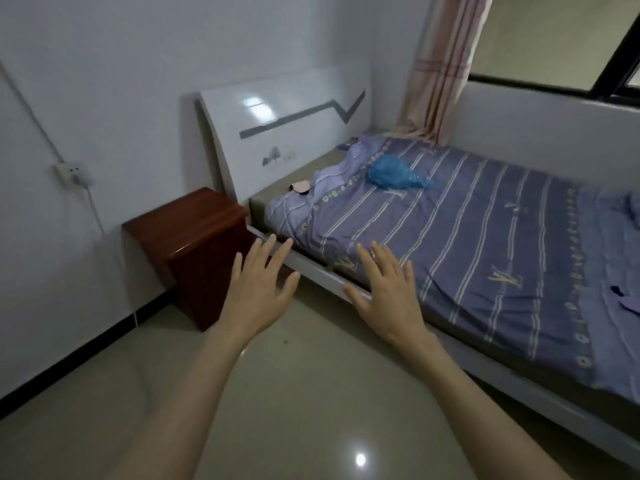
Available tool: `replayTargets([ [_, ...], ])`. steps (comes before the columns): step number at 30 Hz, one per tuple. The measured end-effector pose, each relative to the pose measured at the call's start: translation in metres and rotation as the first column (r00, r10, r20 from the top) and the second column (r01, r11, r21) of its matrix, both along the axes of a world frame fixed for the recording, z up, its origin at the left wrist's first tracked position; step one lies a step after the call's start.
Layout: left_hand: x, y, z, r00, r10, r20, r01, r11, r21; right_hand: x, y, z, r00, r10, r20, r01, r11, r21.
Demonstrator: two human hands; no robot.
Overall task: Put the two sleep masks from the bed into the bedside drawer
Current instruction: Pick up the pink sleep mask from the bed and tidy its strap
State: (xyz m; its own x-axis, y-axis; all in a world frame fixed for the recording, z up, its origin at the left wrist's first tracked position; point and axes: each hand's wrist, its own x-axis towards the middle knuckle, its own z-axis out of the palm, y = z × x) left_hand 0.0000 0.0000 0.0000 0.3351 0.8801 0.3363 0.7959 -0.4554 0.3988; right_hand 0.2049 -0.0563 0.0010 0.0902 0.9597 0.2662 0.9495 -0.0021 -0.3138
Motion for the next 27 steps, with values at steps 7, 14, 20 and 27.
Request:
replayTargets([
  [7,0.006,0.085,-0.034,0.999,0.021,-0.045,-0.025,0.995,-0.097,0.016,0.092,-0.027,1.000,0.014,0.003,-0.014,0.999,-0.049],
  [14,0.032,0.220,-0.021,0.998,0.045,-0.044,-0.047,0.997,-0.060,0.045,0.238,-0.022,0.997,0.079,0.005,-0.079,0.995,-0.053],
  [20,0.040,0.322,-0.011,0.997,0.070,-0.044,-0.072,0.996,-0.052,0.053,0.348,-0.015,0.994,0.107,0.002,-0.107,0.994,-0.035],
  [27,0.038,0.448,-0.038,0.997,0.057,-0.060,-0.064,0.991,-0.121,0.058,0.478,-0.037,0.993,0.114,0.022,-0.111,0.990,-0.082],
])
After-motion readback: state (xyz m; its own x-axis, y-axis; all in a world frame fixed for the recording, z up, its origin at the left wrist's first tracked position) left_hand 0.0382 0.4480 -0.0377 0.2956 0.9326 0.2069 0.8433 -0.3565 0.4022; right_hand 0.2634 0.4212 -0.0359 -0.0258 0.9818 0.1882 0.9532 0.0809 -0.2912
